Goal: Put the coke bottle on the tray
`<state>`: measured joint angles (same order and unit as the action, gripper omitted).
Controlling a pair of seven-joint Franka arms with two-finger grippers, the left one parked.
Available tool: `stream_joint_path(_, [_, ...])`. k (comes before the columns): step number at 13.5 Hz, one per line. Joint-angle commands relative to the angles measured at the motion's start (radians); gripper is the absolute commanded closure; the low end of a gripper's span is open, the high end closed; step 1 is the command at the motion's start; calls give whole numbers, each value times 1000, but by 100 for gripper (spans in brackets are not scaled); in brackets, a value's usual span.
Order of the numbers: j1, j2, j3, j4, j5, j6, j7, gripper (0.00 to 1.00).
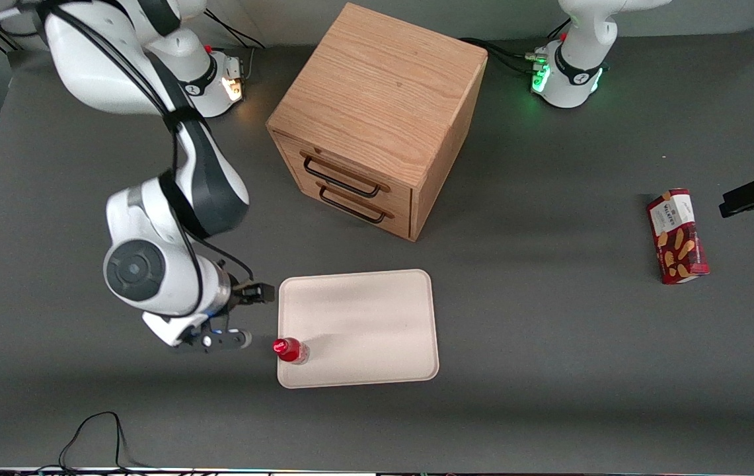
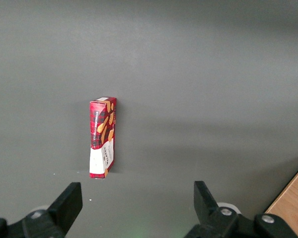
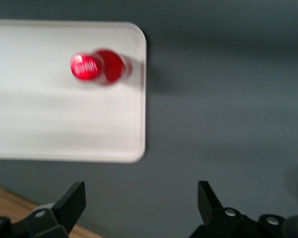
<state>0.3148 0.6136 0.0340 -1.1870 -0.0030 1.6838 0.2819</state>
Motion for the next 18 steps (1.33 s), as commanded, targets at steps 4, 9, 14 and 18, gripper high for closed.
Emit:
stream_joint_path(4, [-71, -386, -3, -436, 5, 24, -104, 0])
stream_joint_path(9, [-53, -607, -94, -637, 21, 22, -213, 0])
stream_joint_path(14, [7, -687, -181, -675, 8, -38, -221, 0])
stream_joint_path(18, [-11, -673, -217, -635, 6, -67, -252, 0])
